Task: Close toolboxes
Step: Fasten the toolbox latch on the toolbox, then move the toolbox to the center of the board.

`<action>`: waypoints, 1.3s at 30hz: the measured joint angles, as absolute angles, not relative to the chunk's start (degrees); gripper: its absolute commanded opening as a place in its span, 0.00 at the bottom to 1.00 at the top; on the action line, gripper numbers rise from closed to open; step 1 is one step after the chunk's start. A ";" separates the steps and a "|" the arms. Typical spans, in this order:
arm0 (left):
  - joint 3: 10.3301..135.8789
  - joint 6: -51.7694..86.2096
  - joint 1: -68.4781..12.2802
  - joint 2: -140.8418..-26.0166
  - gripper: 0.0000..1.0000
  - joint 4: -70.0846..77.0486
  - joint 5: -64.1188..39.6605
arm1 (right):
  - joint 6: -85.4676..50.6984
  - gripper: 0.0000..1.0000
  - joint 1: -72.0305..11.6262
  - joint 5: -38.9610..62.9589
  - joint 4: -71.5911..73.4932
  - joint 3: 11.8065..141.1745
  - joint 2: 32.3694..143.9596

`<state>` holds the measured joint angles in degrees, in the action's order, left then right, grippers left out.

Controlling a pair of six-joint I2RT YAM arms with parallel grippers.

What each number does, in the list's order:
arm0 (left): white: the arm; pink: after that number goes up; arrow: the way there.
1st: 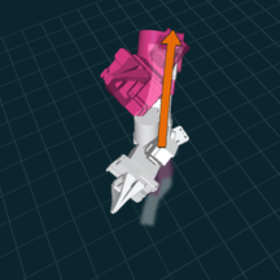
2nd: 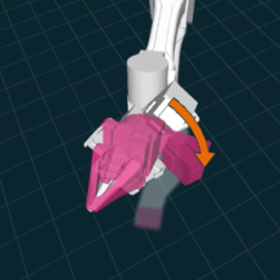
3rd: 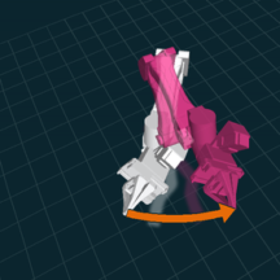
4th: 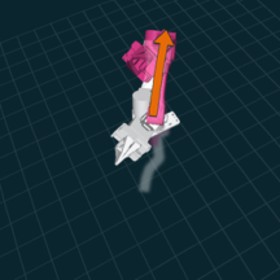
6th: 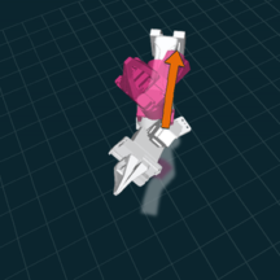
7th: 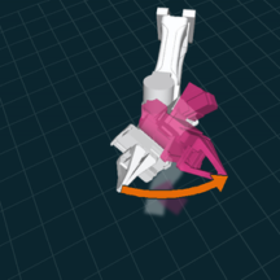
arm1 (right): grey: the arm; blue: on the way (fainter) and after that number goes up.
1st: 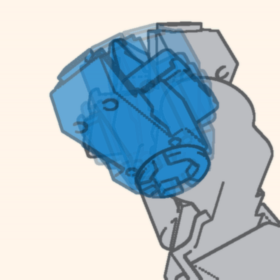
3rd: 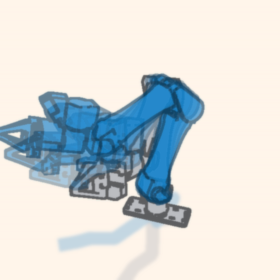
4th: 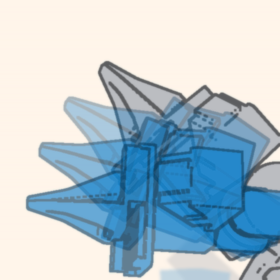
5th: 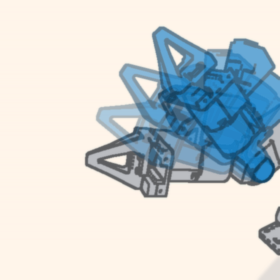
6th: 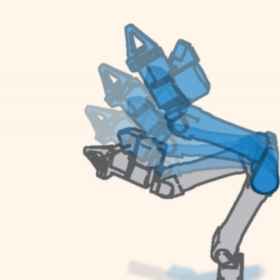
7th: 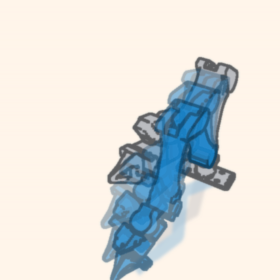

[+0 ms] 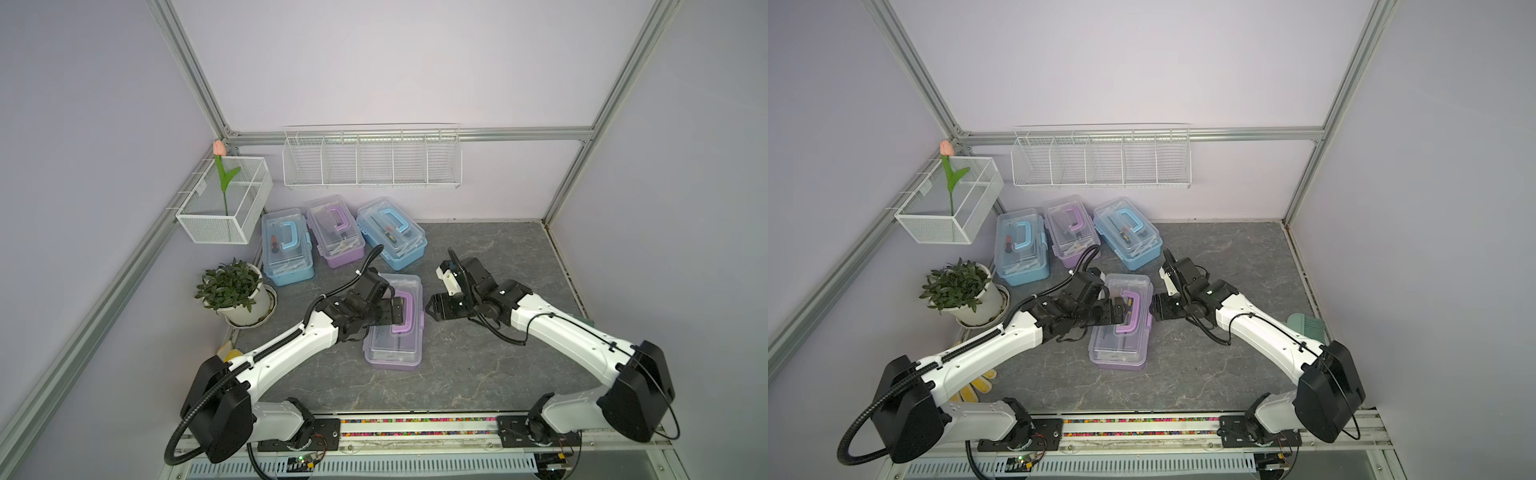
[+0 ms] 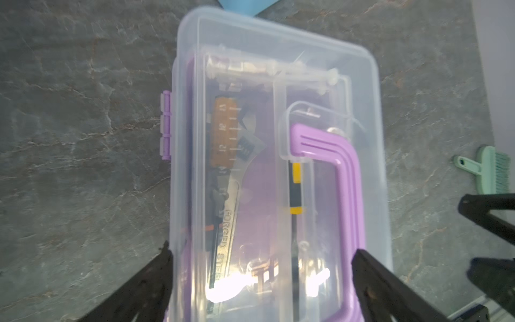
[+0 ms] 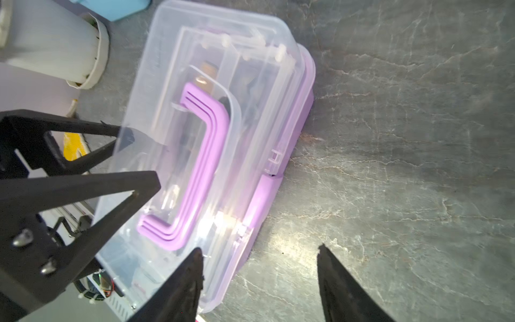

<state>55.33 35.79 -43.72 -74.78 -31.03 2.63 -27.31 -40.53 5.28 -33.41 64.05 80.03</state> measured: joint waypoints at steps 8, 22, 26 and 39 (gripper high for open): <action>62.35 30.74 -44.38 -63.07 0.99 -33.95 6.98 | -29.65 0.72 -46.68 -0.78 -38.13 72.53 86.91; 53.45 29.17 -41.15 -53.25 0.99 -38.04 8.95 | -30.09 0.58 -51.79 -9.04 -45.89 84.51 101.38; 53.34 28.58 -40.77 -53.19 0.99 -37.89 8.67 | -30.63 0.50 -51.35 -9.69 -47.37 84.64 101.27; 52.14 28.16 -38.89 -53.41 0.99 -35.97 7.35 | -21.69 0.42 -30.74 -4.14 -48.60 72.75 90.21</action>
